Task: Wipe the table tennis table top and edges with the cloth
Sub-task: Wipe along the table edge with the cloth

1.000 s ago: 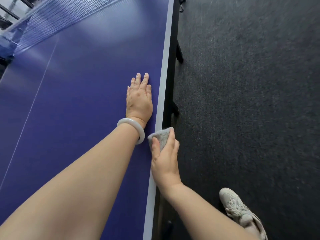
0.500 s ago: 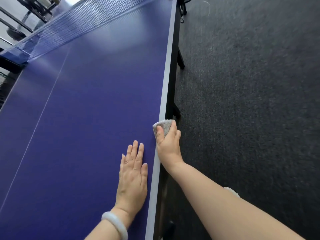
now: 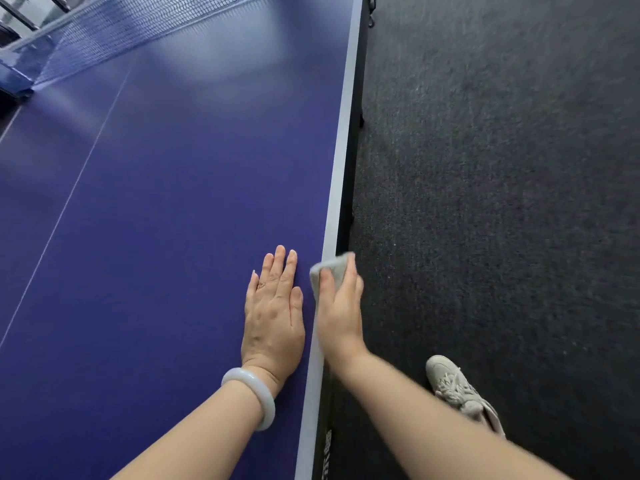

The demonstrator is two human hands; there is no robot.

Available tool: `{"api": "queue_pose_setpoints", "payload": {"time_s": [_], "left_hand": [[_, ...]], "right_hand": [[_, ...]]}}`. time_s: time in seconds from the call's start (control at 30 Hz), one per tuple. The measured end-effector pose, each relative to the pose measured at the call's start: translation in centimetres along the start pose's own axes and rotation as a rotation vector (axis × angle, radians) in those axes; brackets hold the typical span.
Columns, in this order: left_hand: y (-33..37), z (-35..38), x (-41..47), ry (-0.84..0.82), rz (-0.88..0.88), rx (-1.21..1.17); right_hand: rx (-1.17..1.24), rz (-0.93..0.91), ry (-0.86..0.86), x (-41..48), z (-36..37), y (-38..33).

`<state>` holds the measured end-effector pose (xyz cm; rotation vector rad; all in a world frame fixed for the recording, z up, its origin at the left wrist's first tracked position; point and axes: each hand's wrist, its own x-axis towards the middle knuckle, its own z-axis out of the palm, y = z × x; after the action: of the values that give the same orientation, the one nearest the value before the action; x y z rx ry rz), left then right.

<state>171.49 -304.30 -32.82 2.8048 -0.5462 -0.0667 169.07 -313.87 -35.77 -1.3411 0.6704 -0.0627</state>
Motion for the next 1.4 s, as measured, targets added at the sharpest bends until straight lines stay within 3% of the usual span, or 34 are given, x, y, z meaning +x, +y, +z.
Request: {"api": "queue_pose_setpoints", "payload": {"time_s": [0.13, 0.4, 0.7, 0.87, 0.97, 1.07, 1.23, 1.4], "left_hand": [[0.2, -0.1, 0.0, -0.019, -0.009, 0.026], [0.5, -0.1, 0.3, -0.009, -0.023, 0.004], [0.8, -0.4, 0.1, -0.029, -0.028, 0.014], [0.9, -0.3, 0.1, -0.023, -0.032, 0.009], [0.7, -0.3, 0.0, -0.013, -0.021, 0.019], [0.7, -0.4, 0.0, -0.011, -0.020, 0.022], [0.8, -0.5, 0.0, -0.001, -0.017, 0.007], [0.8, -0.5, -0.1, 0.005, -0.012, 0.001]], "right_hand": [[0.079, -0.011, -0.002, 3.7, 0.0, -1.2], [0.106, -0.035, -0.089, -11.2, -0.2, 5.7], [0.139, -0.026, -0.016, 2.8, -0.3, -0.5], [0.196, -0.026, -0.078, -6.8, -0.7, 4.4], [0.190, 0.107, -0.184, -11.4, -1.4, 6.1], [0.173, 0.102, -0.194, -8.9, -1.2, 5.1], [0.191, 0.090, -0.042, 1.2, -0.1, 0.8], [0.182, 0.069, -0.133, -5.8, -1.0, 4.5]]}}
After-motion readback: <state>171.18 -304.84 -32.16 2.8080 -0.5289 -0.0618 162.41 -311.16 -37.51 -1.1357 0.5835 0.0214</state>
